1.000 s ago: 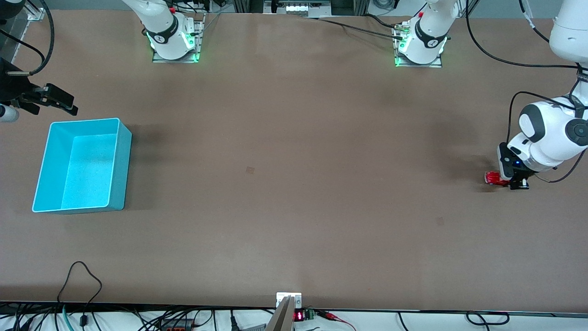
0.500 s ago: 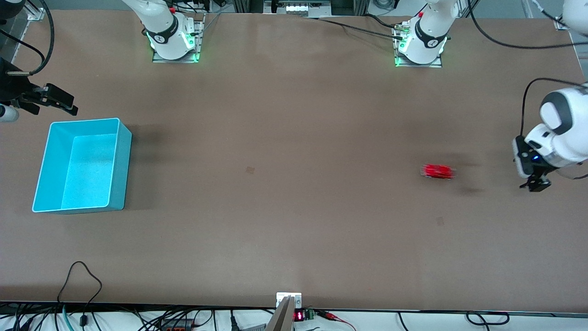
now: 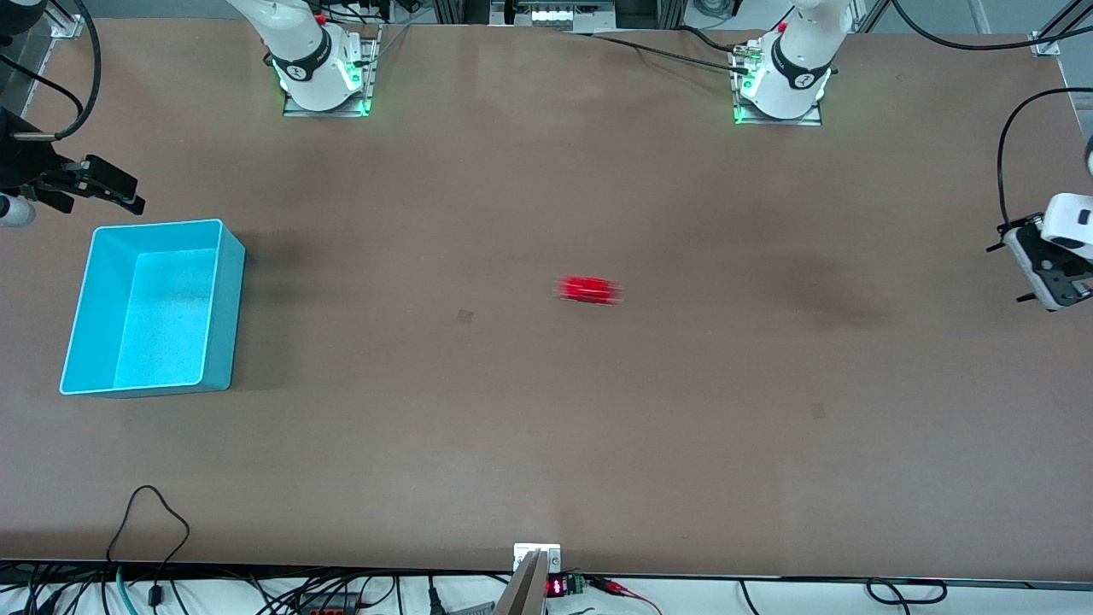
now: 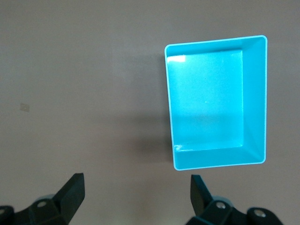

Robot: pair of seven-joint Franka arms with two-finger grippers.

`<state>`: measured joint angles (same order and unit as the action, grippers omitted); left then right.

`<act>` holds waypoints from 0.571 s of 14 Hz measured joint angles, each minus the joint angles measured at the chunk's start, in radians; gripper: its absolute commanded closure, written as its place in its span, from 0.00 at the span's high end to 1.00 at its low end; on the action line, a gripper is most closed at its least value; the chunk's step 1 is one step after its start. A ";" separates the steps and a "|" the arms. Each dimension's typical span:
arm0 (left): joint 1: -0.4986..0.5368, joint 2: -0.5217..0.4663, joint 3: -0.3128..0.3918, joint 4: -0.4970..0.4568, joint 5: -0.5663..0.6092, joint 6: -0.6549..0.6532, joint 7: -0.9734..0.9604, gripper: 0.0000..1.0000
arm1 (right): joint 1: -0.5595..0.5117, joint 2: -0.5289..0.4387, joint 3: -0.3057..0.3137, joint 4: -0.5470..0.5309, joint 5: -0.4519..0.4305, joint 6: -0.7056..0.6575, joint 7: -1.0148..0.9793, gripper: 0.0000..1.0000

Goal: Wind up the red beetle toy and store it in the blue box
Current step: 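Raise and withdraw the left gripper as the car rolls toward the box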

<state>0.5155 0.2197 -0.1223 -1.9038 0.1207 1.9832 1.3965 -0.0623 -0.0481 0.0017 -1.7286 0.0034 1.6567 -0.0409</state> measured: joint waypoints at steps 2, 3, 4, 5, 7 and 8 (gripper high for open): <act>-0.001 0.000 -0.017 0.049 -0.001 -0.094 -0.114 1.00 | 0.000 0.000 0.000 0.000 0.000 0.000 0.000 1.00; -0.002 0.000 -0.030 0.069 -0.001 -0.131 -0.157 1.00 | 0.000 0.000 0.000 0.000 0.000 0.000 0.000 1.00; -0.003 0.000 -0.042 0.086 -0.001 -0.162 -0.192 1.00 | 0.000 0.000 0.000 0.000 0.000 0.000 0.000 1.00; -0.005 0.000 -0.050 0.100 -0.001 -0.184 -0.221 1.00 | 0.000 0.000 0.000 0.000 0.000 0.000 0.000 1.00; -0.006 0.000 -0.059 0.116 -0.001 -0.215 -0.252 1.00 | 0.000 0.000 0.000 0.000 0.000 0.000 0.000 1.00; -0.006 0.000 -0.065 0.119 -0.001 -0.221 -0.254 1.00 | 0.000 0.001 0.000 0.000 0.000 0.000 0.000 1.00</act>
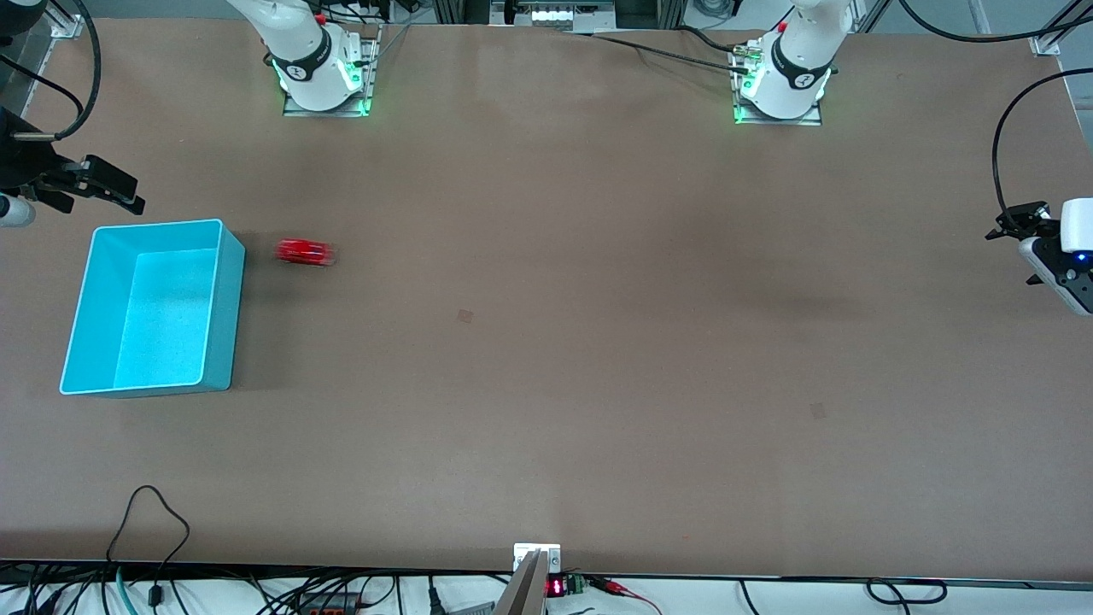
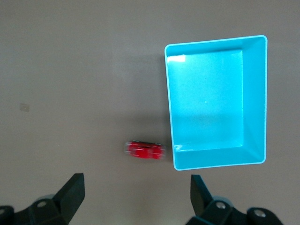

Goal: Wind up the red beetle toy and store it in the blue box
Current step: 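Raise and withdraw the left gripper as the car rolls toward the box, then reach the right gripper toward the red car beside the cyan box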

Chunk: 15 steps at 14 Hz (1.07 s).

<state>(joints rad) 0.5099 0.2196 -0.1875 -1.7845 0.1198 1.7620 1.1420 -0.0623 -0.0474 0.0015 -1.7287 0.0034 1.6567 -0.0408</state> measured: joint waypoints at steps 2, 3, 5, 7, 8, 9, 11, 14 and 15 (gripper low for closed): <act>0.000 0.000 -0.012 0.001 0.000 -0.003 -0.006 1.00 | 0.000 0.000 0.000 0.000 0.000 0.000 0.000 1.00; 0.000 0.000 -0.014 0.001 0.000 -0.005 -0.010 1.00 | 0.000 0.000 0.000 0.000 0.000 0.000 0.000 1.00; 0.000 0.000 -0.015 0.003 0.000 -0.008 -0.015 1.00 | 0.000 0.001 0.000 0.000 0.000 0.000 0.000 1.00; 0.000 0.000 -0.015 0.004 0.000 -0.009 -0.016 1.00 | 0.000 0.005 0.000 -0.001 0.000 0.000 0.000 1.00; 0.000 0.000 -0.015 0.005 0.000 -0.011 -0.020 1.00 | 0.000 0.010 0.000 -0.002 0.000 0.000 0.000 1.00; 0.000 0.000 -0.015 0.006 0.000 -0.016 -0.039 1.00 | 0.000 0.017 0.000 -0.002 0.000 0.000 0.000 1.00; 0.001 -0.002 -0.024 0.012 0.000 -0.031 -0.114 1.00 | 0.000 0.032 0.000 -0.003 0.000 0.000 0.000 1.00; 0.000 -0.018 -0.081 0.042 0.000 -0.084 -0.277 1.00 | 0.010 0.058 0.001 -0.003 0.000 0.000 0.000 1.00; 0.000 -0.023 -0.109 0.061 0.000 -0.126 -0.347 1.00 | 0.018 0.065 0.002 -0.003 0.001 0.001 0.000 1.00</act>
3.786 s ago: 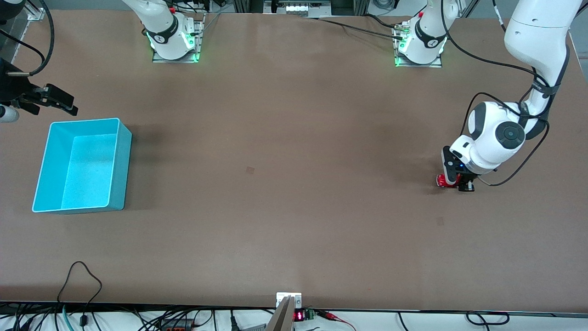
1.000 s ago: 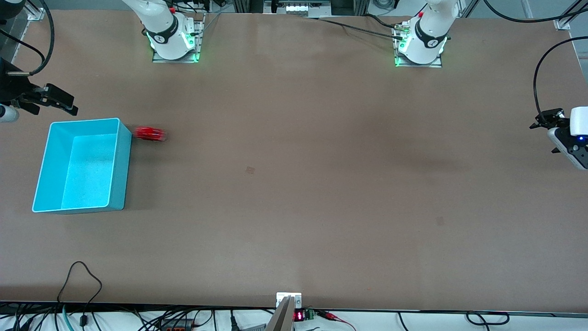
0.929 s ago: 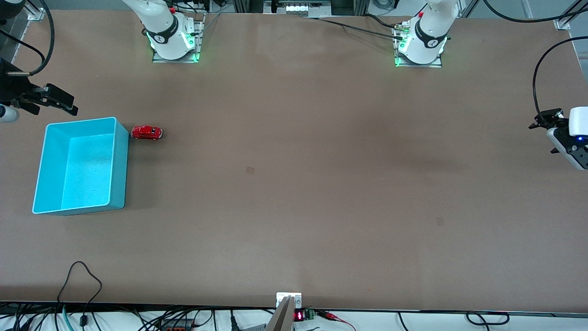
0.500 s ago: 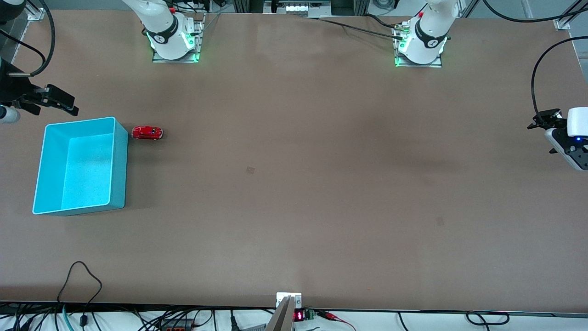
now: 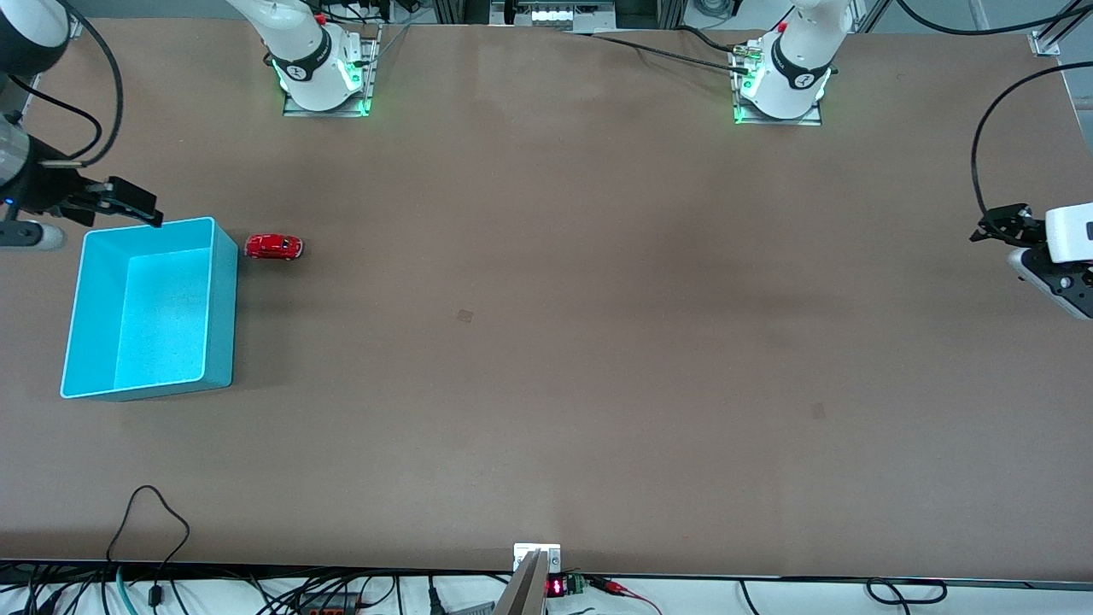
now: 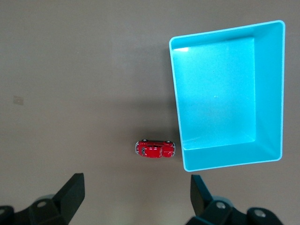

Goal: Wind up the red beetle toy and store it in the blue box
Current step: 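Reach the right gripper toward the red car beside the cyan box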

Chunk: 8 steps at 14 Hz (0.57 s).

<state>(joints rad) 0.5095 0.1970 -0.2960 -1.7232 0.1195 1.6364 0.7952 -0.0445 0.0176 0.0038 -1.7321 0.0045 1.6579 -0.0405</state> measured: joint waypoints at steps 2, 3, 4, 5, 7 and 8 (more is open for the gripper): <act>-0.001 -0.006 -0.063 0.036 0.000 -0.071 -0.150 1.00 | 0.010 0.009 0.001 0.000 0.012 0.001 0.000 1.00; -0.002 -0.008 -0.097 0.051 0.000 -0.099 -0.236 1.00 | 0.014 0.014 0.001 0.000 0.022 0.001 0.000 1.00; -0.002 -0.009 -0.131 0.067 0.000 -0.126 -0.323 1.00 | 0.019 0.020 0.001 0.000 0.032 0.001 0.000 1.00; -0.003 -0.009 -0.165 0.082 0.000 -0.150 -0.404 1.00 | 0.022 0.030 0.002 0.000 0.037 0.001 0.000 1.00; -0.005 -0.009 -0.233 0.106 0.000 -0.193 -0.555 1.00 | 0.026 0.055 0.002 0.000 0.040 0.005 -0.001 1.00; -0.006 -0.009 -0.266 0.113 0.000 -0.207 -0.630 1.00 | 0.030 0.070 0.003 0.001 0.040 0.011 -0.001 1.00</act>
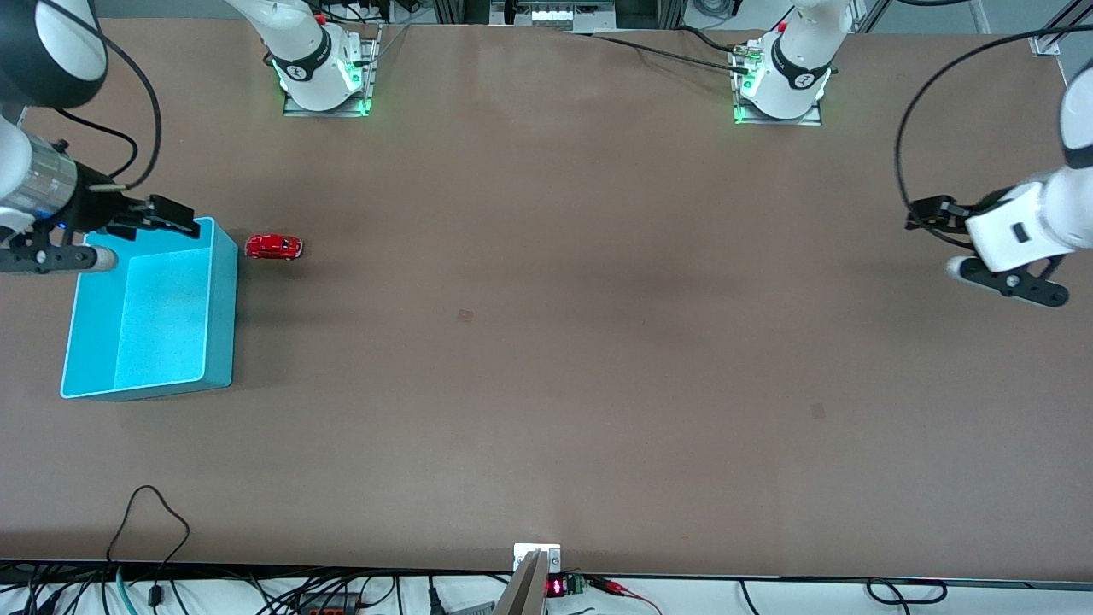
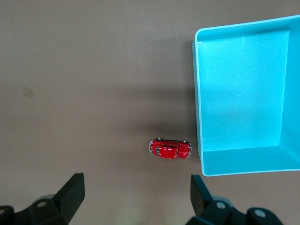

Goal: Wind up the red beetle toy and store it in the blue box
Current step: 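Reach the right gripper toward the red car beside the cyan box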

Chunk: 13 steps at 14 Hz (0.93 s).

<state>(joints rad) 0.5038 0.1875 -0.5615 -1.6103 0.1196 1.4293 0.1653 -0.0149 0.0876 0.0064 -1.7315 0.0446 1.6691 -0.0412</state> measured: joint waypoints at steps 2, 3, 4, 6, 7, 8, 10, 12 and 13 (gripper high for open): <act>-0.001 0.000 -0.052 0.013 0.000 -0.004 -0.119 1.00 | 0.011 0.029 0.001 0.001 0.003 0.012 -0.010 1.00; -0.003 0.000 -0.064 0.030 0.000 -0.003 -0.156 1.00 | 0.020 0.042 0.001 0.000 0.005 0.017 -0.028 1.00; -0.003 0.000 -0.067 0.052 0.000 0.002 -0.175 1.00 | 0.027 0.051 0.002 -0.006 0.006 0.019 -0.062 1.00; 0.002 0.010 -0.065 0.108 0.000 0.020 -0.201 1.00 | 0.031 0.062 0.002 -0.052 0.006 0.056 -0.209 1.00; 0.005 0.023 -0.064 0.138 0.000 0.024 -0.211 1.00 | 0.030 0.066 0.000 -0.095 0.006 0.100 -0.325 1.00; 0.008 0.037 -0.063 0.163 0.000 0.025 -0.220 1.00 | 0.028 0.069 -0.003 -0.149 0.006 0.153 -0.437 1.00; 0.011 0.059 -0.062 0.194 0.000 0.026 -0.225 1.00 | 0.023 0.076 -0.008 -0.269 0.006 0.276 -0.646 1.00; 0.010 0.069 -0.062 0.204 0.001 0.030 -0.233 1.00 | 0.017 0.077 -0.008 -0.378 0.005 0.379 -0.814 1.00; 0.010 0.069 -0.064 0.205 0.004 0.031 -0.236 1.00 | 0.016 0.076 -0.009 -0.419 0.002 0.415 -0.888 1.00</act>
<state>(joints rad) 0.5136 0.2561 -0.6251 -1.4052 0.1233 1.4605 -0.0703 0.0015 0.1636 -0.0021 -2.1502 0.0462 2.0840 -0.9292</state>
